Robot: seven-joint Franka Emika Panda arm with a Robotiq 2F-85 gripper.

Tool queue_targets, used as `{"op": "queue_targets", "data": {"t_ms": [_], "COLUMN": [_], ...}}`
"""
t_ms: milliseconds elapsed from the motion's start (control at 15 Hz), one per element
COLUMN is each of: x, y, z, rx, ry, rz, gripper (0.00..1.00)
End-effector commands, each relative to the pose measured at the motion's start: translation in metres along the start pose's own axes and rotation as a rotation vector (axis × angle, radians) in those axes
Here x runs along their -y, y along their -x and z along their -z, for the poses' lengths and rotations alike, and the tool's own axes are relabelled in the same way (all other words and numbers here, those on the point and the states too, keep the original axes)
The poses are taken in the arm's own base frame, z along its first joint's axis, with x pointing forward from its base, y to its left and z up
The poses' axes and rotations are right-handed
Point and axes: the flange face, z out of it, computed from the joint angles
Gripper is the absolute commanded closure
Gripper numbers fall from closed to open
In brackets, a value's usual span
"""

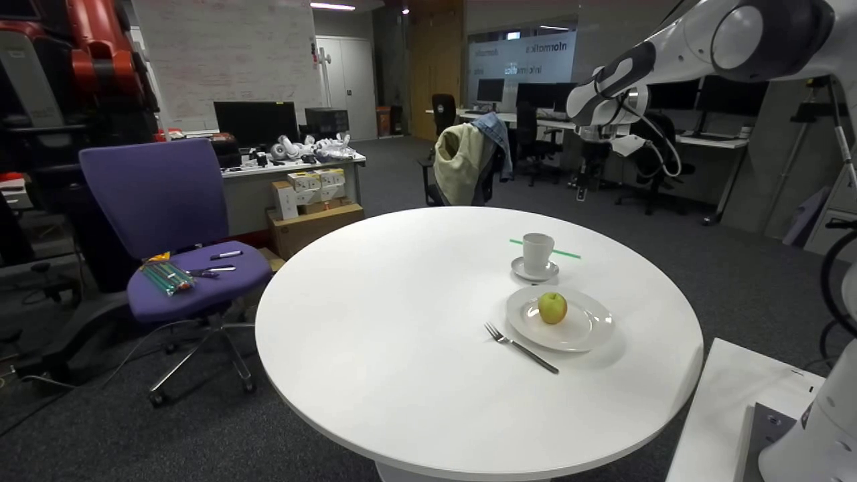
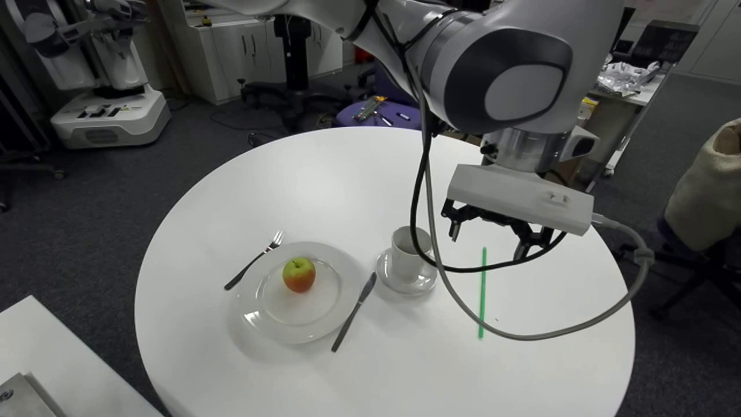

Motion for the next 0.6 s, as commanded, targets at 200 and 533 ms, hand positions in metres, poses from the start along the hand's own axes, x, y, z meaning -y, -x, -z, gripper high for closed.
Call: {"op": "queue_targets", "data": {"t_ms": [200, 533], "x": [-0.004, -0.014], "y": [-0.022, -0.034], "z": [-0.029, -0.062], "rx": [0.013, 0.056], "ry": [0.071, 0.087], "rz": [-0.128, -0.145], "gripper": [0.00, 0.00]}}
